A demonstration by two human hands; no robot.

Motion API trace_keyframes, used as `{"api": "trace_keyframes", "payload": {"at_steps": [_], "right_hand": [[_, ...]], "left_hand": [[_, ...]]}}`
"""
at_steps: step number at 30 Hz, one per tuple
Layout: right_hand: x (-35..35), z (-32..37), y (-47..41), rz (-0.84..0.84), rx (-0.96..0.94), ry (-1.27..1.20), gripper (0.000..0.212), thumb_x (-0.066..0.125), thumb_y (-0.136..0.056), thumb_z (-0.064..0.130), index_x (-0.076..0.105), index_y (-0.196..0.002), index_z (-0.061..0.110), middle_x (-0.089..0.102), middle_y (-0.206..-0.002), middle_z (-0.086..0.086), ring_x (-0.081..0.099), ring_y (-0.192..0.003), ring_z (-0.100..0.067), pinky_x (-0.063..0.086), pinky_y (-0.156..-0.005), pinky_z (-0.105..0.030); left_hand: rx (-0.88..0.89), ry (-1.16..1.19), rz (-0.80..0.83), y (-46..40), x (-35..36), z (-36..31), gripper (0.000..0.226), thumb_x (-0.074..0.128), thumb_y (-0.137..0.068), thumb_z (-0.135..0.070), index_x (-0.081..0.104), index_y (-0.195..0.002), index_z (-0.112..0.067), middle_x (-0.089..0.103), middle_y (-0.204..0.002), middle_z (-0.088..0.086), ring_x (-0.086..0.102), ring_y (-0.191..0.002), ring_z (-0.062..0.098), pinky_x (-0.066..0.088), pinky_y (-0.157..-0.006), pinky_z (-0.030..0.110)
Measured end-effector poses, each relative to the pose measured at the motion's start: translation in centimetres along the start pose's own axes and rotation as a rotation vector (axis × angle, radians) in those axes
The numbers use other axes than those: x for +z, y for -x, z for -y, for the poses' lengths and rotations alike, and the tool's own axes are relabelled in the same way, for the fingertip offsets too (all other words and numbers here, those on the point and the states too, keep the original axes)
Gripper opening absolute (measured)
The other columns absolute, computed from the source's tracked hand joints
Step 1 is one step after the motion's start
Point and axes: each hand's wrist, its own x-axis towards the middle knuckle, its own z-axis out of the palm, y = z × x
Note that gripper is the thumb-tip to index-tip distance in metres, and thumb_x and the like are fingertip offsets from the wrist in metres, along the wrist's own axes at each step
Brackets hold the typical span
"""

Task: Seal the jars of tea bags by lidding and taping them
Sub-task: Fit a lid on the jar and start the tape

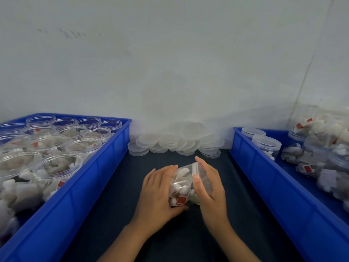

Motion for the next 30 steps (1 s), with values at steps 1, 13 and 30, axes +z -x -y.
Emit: {"api": "trace_keyframes", "payload": {"at_steps": [1, 13, 30], "right_hand": [[0.0, 0.0, 0.0, 0.002, -0.006, 0.009, 0.049, 0.055, -0.082, 0.048, 0.056, -0.129, 0.032, 0.054, -0.121, 0.012, 0.054, -0.112, 0.003, 0.043, -0.087, -0.008], [0.9, 0.0, -0.2, 0.021, 0.017, 0.036, 0.034, 0.052, -0.083, 0.051, 0.054, -0.118, 0.047, 0.055, -0.11, 0.02, 0.06, -0.104, -0.011, 0.054, -0.087, -0.046], [-2.4, -3.0, -0.3, 0.284, 0.16, 0.76, 0.041, 0.057, -0.094, 0.029, 0.047, -0.133, 0.021, 0.047, -0.132, 0.01, 0.035, -0.128, -0.01, 0.032, -0.109, -0.028]], "left_hand": [[-0.018, 0.002, 0.006, 0.0, 0.1, 0.1, 0.101, 0.085, -0.059, -0.055, 0.028, -0.14, -0.036, 0.035, -0.132, -0.025, 0.03, -0.123, -0.008, 0.021, -0.112, 0.023], [-0.09, 0.053, -0.041, 0.0, -0.1, -0.2, 0.083, 0.08, -0.063, -0.052, 0.046, -0.134, -0.025, 0.048, -0.128, -0.012, 0.042, -0.116, 0.003, 0.037, -0.087, 0.016], [-0.634, 0.369, -0.314, 0.2, 0.6, 2.7, 0.092, 0.092, -0.058, -0.034, 0.039, -0.132, -0.021, 0.048, -0.125, -0.011, 0.053, -0.105, 0.008, 0.041, -0.082, 0.018]]}}
